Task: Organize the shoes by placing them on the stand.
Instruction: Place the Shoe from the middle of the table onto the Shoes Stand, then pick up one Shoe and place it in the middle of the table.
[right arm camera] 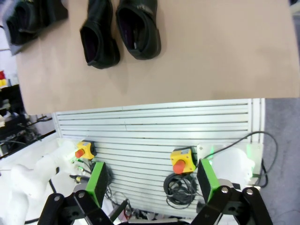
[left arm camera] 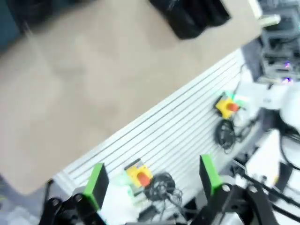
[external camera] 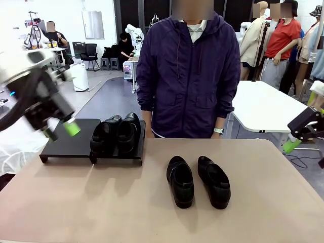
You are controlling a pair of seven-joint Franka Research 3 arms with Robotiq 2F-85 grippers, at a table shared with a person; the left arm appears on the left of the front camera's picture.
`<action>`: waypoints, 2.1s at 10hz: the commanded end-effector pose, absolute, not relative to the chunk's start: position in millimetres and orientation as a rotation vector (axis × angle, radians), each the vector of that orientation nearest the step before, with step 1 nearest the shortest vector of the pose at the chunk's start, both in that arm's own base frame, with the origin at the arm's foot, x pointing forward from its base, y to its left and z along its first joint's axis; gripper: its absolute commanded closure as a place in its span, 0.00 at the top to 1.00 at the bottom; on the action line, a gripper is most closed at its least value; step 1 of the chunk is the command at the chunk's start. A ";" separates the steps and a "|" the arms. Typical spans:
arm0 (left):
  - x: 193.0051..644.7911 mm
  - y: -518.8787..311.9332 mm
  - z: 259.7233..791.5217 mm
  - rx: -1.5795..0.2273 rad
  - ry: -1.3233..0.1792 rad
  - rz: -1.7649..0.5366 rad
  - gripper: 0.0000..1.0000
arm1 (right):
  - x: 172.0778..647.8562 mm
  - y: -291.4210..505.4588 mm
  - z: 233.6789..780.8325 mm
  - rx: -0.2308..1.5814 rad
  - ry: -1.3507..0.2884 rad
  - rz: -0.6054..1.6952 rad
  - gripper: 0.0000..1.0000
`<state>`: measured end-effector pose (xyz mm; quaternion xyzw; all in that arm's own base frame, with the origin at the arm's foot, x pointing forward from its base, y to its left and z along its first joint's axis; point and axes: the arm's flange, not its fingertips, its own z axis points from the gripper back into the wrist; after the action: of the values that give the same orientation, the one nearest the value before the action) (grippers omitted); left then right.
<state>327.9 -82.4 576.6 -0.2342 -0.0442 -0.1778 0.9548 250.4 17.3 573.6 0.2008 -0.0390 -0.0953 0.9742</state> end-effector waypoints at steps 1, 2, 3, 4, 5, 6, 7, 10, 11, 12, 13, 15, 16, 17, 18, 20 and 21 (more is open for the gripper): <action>260.3 -48.3 542.4 -0.476 -0.216 -0.191 1.00 | 251.0 17.4 576.5 0.428 -0.078 -0.178 1.00; 239.1 -33.7 528.4 -0.508 -0.267 -0.156 1.00 | 251.0 17.4 576.5 0.428 -0.078 -0.178 1.00; 233.6 -31.5 514.9 -0.508 -0.311 -0.114 1.00 | 251.0 17.4 576.5 0.428 -0.078 -0.178 1.00; 237.1 -37.2 501.7 -0.467 -0.342 -0.106 1.00 | 251.0 17.4 576.5 0.428 -0.078 -0.178 1.00; 249.2 -39.5 495.3 -0.450 -0.363 -0.127 1.00 | 251.0 17.4 576.5 0.428 -0.078 -0.178 1.00; 254.1 -18.2 551.7 -0.486 -0.295 -0.122 1.00 | 251.0 17.4 576.5 0.428 -0.078 -0.178 1.00; 254.1 -18.2 551.7 -0.486 -0.295 -0.122 1.00 | 251.0 17.4 576.5 0.428 -0.078 -0.178 1.00; 254.1 -18.2 551.7 -0.486 -0.295 -0.122 1.00 | 251.0 17.4 576.5 0.428 -0.078 -0.178 1.00; 254.1 -18.2 551.7 -0.486 -0.295 -0.122 1.00 | 251.0 17.4 576.5 0.428 -0.078 -0.178 1.00; 254.1 -18.2 551.7 -0.486 -0.295 -0.122 1.00 | 251.0 17.4 576.5 0.428 -0.078 -0.178 1.00; 254.1 -18.2 551.7 -0.486 -0.295 -0.122 1.00 | 251.0 17.4 576.5 0.428 -0.078 -0.178 1.00; 254.1 -18.2 551.7 -0.486 -0.295 -0.122 1.00 | 251.0 17.4 576.5 0.428 -0.078 -0.178 1.00; 254.1 -18.2 551.7 -0.486 -0.295 -0.122 1.00 | 251.0 17.4 576.5 0.428 -0.078 -0.178 1.00; 254.1 -18.2 551.7 -0.486 -0.295 -0.122 1.00 | 251.0 17.4 576.5 0.428 -0.078 -0.178 1.00; 254.1 -18.2 551.7 -0.486 -0.295 -0.122 1.00 | 250.3 17.2 573.9 0.405 -0.079 -0.192 1.00; 254.1 -18.2 551.7 -0.486 -0.295 -0.122 1.00 | 270.9 93.9 571.9 0.283 -0.057 -0.060 1.00; 254.1 -18.2 551.7 -0.486 -0.295 -0.122 1.00 | 281.9 136.9 561.6 0.245 -0.010 0.016 1.00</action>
<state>256.1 -20.7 550.9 -0.2377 -0.1476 -0.0634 0.9580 258.0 96.6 561.1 0.1408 -0.0184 -0.0257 0.9895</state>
